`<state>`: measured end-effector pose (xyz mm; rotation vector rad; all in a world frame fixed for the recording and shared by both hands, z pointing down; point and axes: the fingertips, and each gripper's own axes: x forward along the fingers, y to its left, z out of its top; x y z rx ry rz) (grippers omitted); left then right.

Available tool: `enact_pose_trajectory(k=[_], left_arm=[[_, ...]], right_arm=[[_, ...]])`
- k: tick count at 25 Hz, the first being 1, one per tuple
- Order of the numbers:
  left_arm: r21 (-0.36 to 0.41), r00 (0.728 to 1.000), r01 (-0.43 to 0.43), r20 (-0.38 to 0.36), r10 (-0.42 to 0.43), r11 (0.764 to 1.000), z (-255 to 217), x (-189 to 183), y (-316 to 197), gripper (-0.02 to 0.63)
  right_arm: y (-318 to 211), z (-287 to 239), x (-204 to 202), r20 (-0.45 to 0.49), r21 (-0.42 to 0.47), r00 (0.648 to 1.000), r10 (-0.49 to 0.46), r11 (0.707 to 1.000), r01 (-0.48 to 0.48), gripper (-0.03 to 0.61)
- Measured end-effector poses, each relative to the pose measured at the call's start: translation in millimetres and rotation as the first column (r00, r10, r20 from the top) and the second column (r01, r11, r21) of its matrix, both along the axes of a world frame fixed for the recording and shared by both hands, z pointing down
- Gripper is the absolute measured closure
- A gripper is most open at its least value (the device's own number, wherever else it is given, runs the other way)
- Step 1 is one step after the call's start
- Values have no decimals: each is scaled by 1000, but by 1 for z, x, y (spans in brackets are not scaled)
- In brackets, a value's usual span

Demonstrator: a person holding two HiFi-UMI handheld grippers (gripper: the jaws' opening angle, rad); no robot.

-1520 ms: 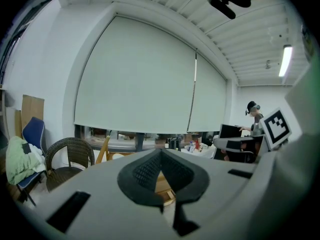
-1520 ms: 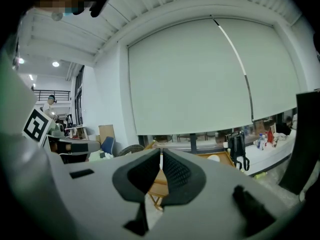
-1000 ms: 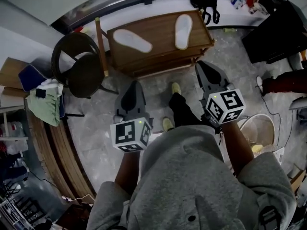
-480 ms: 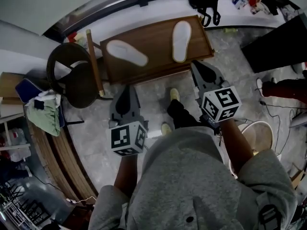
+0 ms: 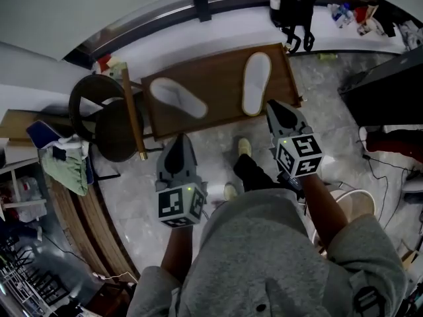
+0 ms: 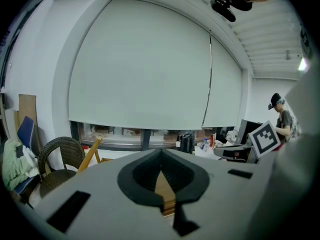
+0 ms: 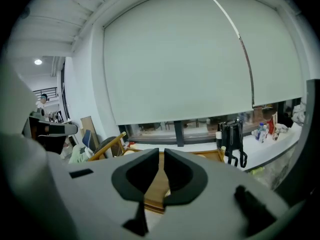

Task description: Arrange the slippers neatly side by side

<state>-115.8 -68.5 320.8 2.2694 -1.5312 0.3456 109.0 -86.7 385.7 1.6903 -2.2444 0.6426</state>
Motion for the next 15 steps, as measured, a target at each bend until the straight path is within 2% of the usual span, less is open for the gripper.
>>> enact_pose_trajectory(k=[6, 10, 15], left_arm=[[12, 999, 11, 37, -12, 1000, -1, 13, -29, 598], [22, 998, 37, 56, -39, 999, 2, 20, -42, 598], [8, 995, 71, 63, -71, 997, 6, 22, -51, 598]], right_arm=[[-34, 20, 28, 14, -32, 999, 42, 999, -41, 543], [-52, 39, 39, 43, -65, 998, 39, 997, -36, 476], [-67, 62, 46, 46, -110, 998, 48, 993, -43, 462]])
